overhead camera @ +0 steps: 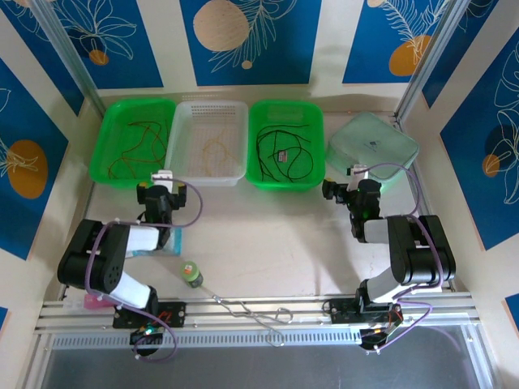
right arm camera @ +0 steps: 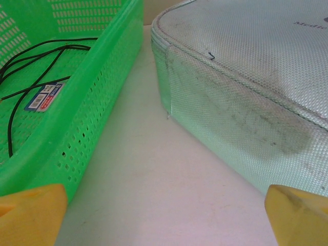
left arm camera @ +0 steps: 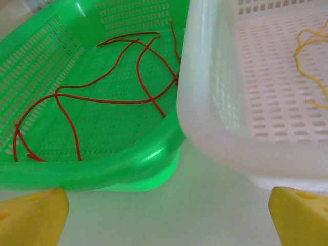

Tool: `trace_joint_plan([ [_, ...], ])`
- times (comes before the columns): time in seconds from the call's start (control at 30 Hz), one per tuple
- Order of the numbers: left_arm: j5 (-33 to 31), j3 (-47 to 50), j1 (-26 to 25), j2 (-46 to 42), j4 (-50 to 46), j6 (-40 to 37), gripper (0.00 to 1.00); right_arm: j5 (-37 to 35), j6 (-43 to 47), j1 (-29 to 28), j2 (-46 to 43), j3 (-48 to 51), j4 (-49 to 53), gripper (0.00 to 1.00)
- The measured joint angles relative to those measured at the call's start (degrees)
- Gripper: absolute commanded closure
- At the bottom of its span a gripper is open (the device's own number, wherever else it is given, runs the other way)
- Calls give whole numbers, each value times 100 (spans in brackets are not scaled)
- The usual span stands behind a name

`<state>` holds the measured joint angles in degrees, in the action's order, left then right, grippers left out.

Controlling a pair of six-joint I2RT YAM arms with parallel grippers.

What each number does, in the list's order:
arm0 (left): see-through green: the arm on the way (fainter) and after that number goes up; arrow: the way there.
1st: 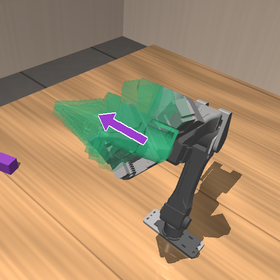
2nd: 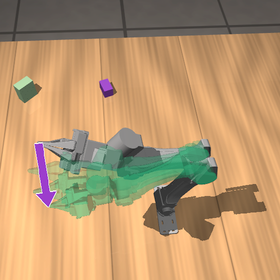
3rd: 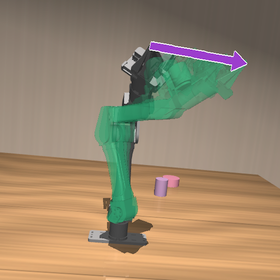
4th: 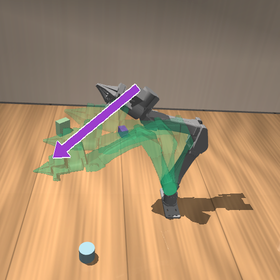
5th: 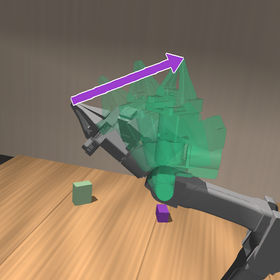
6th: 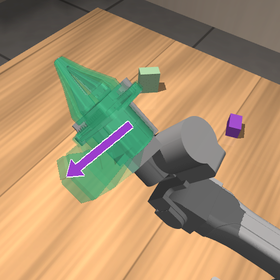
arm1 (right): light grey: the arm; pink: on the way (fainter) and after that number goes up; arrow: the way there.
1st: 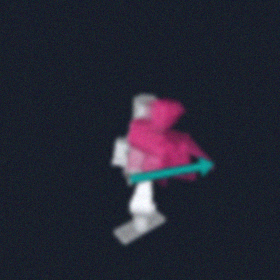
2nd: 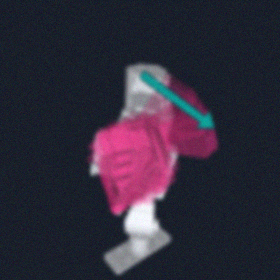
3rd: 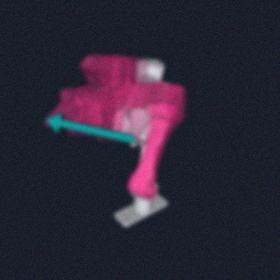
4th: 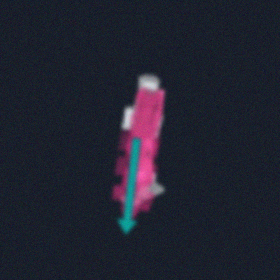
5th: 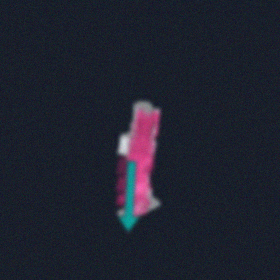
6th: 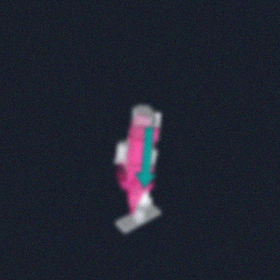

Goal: Untangle the cables

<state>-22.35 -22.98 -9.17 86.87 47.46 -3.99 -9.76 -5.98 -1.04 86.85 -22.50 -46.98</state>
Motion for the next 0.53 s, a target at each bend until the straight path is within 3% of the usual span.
trace_joint_plan([
  [0.3,1093,723,293,284,1025,46,1,20,0,4,0,0,9,1],
  [0.53,1043,289,295,289,870,114,1,74,0,22,0,-2,33,1],
])
